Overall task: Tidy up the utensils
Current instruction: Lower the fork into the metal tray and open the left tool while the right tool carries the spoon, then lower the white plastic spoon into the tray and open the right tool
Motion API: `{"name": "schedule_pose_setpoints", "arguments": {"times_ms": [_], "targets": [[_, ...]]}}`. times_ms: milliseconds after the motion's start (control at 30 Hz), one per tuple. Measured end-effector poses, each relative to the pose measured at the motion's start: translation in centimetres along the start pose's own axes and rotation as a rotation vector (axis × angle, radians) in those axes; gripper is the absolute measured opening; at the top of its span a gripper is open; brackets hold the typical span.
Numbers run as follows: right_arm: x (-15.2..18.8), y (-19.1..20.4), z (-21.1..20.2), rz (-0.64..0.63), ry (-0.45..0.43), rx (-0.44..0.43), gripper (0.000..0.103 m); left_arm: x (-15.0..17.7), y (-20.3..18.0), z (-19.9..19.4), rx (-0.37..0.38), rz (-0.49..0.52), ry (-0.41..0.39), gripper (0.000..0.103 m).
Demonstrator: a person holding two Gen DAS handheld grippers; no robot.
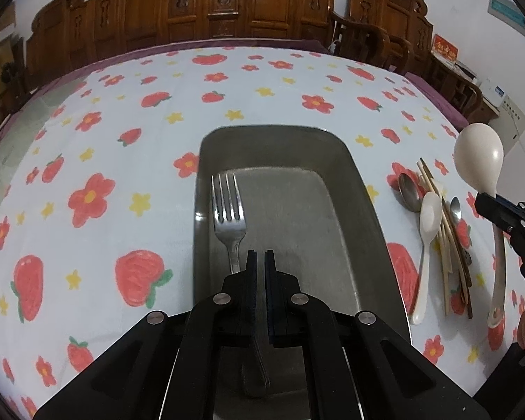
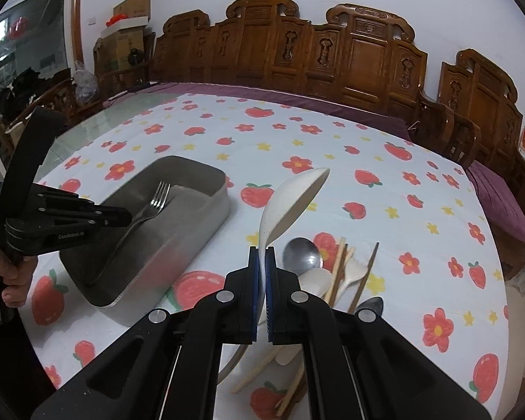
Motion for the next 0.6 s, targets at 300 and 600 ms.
{"name": "schedule_pose_setpoints", "arguments": {"times_ms": [300, 600], "targets": [[-1.2, 4.1, 0.0, -0.002, -0.008, -0.091, 0.004, -0.7, 2.0, -3.4, -0.025, 0.003, -0.084, 0.008], [-3.3, 8.7, 2.4, -0.01, -0.005, -0.148, 0.004, -1.1, 4.4, -5.5, -0.059, -0.01, -0.138, 0.023]]}}
Point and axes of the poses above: each gripper's, at about its wrist camera, not at the fingertips, and z roughly the way its jaws point, y to its left, x to its underside, the point moved 5 cm from there along z, roughly the way its jaws point, and after that the axes turned 7 degrees about z, right-handed, at the moved point
